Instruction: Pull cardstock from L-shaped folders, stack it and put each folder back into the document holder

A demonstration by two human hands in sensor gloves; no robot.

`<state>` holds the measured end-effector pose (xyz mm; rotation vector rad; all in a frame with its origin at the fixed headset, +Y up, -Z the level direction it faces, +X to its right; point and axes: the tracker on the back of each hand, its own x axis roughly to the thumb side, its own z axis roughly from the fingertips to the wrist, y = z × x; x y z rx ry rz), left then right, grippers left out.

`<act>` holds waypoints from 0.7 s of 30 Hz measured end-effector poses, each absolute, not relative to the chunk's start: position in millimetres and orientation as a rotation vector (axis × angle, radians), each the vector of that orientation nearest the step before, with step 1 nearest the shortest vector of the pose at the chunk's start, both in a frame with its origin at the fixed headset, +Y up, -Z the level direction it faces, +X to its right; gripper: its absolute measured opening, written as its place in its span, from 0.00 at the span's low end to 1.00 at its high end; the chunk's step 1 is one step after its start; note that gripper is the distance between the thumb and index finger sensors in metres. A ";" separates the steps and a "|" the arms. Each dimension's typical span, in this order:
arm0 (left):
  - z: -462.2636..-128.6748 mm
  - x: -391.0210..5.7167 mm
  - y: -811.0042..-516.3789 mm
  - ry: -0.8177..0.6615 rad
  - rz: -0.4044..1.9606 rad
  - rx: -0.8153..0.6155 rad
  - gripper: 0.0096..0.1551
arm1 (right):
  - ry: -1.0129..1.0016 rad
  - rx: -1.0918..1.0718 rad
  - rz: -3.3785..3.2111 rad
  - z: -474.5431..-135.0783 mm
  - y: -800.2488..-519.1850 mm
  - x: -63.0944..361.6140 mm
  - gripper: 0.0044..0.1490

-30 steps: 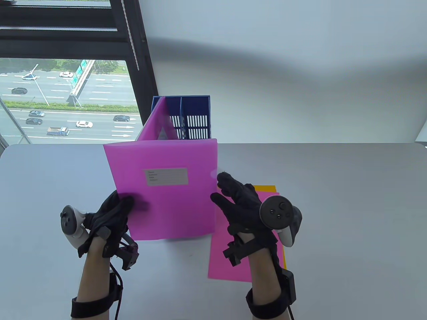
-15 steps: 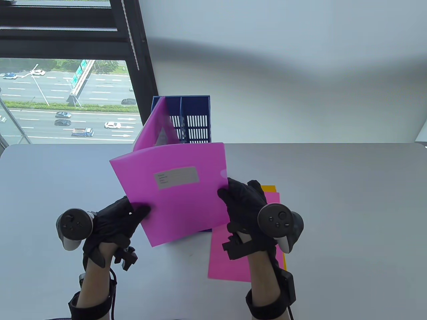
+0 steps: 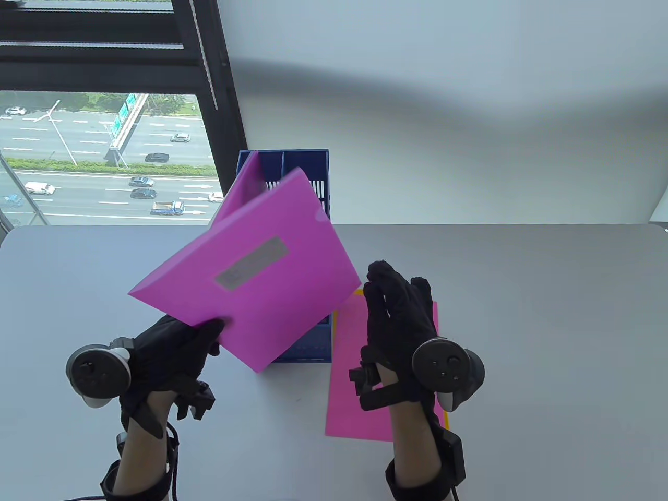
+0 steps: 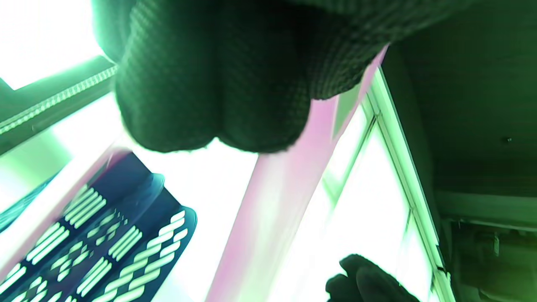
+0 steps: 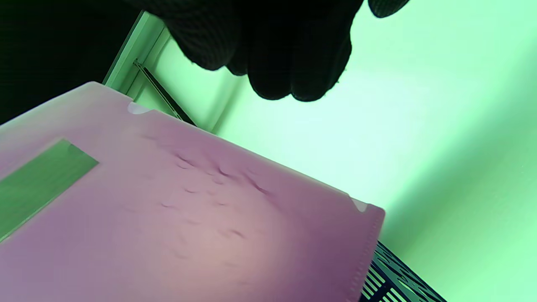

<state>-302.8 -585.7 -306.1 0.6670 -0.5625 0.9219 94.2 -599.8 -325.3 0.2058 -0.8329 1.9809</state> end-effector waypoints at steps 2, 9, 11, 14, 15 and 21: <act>-297.5 -307.1 -580.9 -0.506 0.913 0.758 0.22 | -0.822 0.208 1.978 -326.1 -600.6 93.8 0.28; -277.6 -307.7 -572.4 -0.328 0.799 0.947 0.23 | -0.804 0.211 1.991 -327.5 -602.2 91.5 0.28; -278.7 -305.4 -573.9 -0.303 0.774 0.939 0.24 | -0.803 0.210 1.995 -327.6 -602.1 91.2 0.28; -288.8 -298.4 -583.3 -0.260 0.747 0.888 0.25 | -0.798 0.211 1.997 -327.8 -602.2 90.7 0.27; -292.9 -295.9 -587.8 -0.252 0.744 0.873 0.25 | -0.797 0.211 1.997 -327.9 -602.3 90.4 0.27; -325.1 -279.6 -626.5 -0.217 0.728 0.756 0.26 | -0.779 0.223 2.009 -329.5 -603.5 87.3 0.27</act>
